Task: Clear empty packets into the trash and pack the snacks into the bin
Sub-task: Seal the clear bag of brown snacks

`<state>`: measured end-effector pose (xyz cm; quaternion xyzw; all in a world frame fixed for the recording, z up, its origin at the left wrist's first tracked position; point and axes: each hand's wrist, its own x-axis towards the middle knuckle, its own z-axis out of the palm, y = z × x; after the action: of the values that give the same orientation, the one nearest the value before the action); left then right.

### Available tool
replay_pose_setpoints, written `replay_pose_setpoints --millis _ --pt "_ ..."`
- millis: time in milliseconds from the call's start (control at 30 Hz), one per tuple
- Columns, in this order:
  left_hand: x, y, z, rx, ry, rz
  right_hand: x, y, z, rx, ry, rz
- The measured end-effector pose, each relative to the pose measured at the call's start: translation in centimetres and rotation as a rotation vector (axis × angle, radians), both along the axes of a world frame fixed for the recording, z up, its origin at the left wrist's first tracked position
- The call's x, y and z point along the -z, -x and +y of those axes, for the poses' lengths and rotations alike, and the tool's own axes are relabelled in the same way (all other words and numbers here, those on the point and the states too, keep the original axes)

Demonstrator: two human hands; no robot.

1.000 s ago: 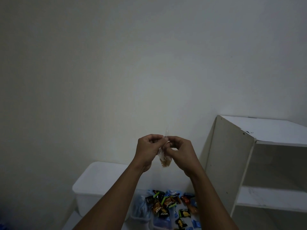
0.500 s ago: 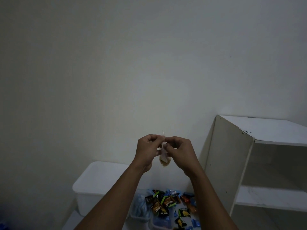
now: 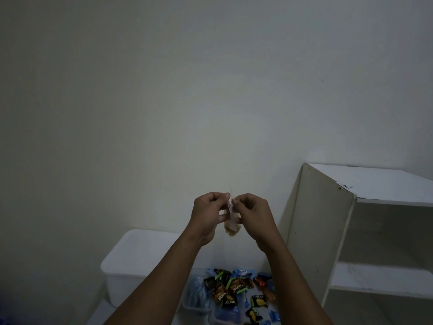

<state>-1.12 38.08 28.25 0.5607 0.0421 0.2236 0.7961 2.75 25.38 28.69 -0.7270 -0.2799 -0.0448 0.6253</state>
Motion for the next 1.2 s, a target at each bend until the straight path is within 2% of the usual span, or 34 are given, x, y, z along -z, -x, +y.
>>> replay_pose_setpoints --millis 133,200,300,433,533,600,700,800,867,1033,1200 --pt "-0.1 -0.2 0.2 -0.055 0.084 -0.012 1.0 0.3 -0.5 -0.169 0.112 -0.116" --pt "-0.1 -0.3 0.3 -0.061 0.117 -0.015 1.8 -0.1 -0.2 -0.137 0.164 -0.181" --pt "0.3 -0.1 0.0 -0.025 0.111 -0.036 2.3 -0.3 0.4 -0.019 0.081 -0.202" --pt "2.1 0.1 0.1 -0.06 -0.075 -0.031 3.0 -0.6 0.3 0.068 -0.13 0.032" --pt "4.8 0.1 0.4 -0.2 -0.379 0.017 3.5 -0.7 -0.5 0.053 -0.285 0.287" --pt "6.6 0.3 0.7 -0.174 -0.479 0.096 4.1 -1.2 -1.2 0.036 -0.336 0.42" --pt "9.0 0.9 0.9 0.013 -0.339 0.195 5.9 -2.0 -2.2 0.044 -0.353 0.563" --pt "11.9 1.3 0.4 0.141 -0.291 0.261 9.4 -2.5 -2.9 0.097 -0.335 0.675" --pt "14.5 1.4 0.0 0.148 -0.272 0.323 12.7 -2.4 -3.5 0.119 -0.29 0.721" --pt "22.2 2.5 -1.6 0.127 -0.205 0.462 21.7 0.2 -5.5 0.027 -0.017 0.882" --pt "29.0 5.3 -4.5 0.216 -0.199 0.687 28.7 3.6 -8.1 0.165 0.13 0.959"
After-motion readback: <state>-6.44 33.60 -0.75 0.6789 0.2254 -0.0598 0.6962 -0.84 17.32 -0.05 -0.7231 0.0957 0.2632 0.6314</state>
